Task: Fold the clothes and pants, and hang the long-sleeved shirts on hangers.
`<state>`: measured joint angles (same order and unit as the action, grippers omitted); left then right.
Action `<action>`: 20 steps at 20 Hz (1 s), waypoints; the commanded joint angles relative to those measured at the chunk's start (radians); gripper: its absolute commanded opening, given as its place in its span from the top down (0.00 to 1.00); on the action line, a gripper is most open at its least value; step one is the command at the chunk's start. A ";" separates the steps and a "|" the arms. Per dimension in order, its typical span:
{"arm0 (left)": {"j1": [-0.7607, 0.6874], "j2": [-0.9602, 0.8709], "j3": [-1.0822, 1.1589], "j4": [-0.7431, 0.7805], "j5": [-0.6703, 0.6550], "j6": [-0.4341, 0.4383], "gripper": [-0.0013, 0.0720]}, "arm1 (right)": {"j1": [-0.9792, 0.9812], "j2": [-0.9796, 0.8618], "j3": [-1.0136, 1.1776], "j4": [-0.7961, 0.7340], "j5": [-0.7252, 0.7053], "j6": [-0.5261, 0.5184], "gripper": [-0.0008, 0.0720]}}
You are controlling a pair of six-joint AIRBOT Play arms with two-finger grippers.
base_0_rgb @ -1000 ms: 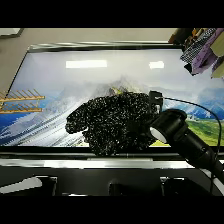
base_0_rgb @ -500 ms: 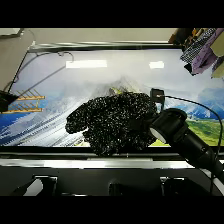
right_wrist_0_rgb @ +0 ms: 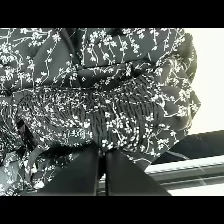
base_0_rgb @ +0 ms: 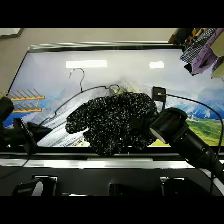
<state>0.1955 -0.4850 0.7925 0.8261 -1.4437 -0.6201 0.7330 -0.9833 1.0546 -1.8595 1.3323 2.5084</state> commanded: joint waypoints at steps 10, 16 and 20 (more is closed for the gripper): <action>-0.074 0.173 -0.079 -0.030 -0.198 -0.035 0.96 | 0.000 -0.005 -0.001 -0.078 0.020 0.123 0.95; -0.074 0.187 -0.079 -0.039 -0.206 -0.040 0.96 | 0.000 -0.044 -0.001 -0.136 0.021 0.195 0.95; -0.075 0.187 -0.079 -0.072 -0.208 -0.039 0.96 | 0.000 -0.081 -0.001 -0.138 -0.023 0.231 0.95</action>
<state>0.1215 -0.3000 0.7136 0.7742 -1.6482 -0.6579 0.7330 -1.0409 1.0542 -1.9881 1.3373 2.7010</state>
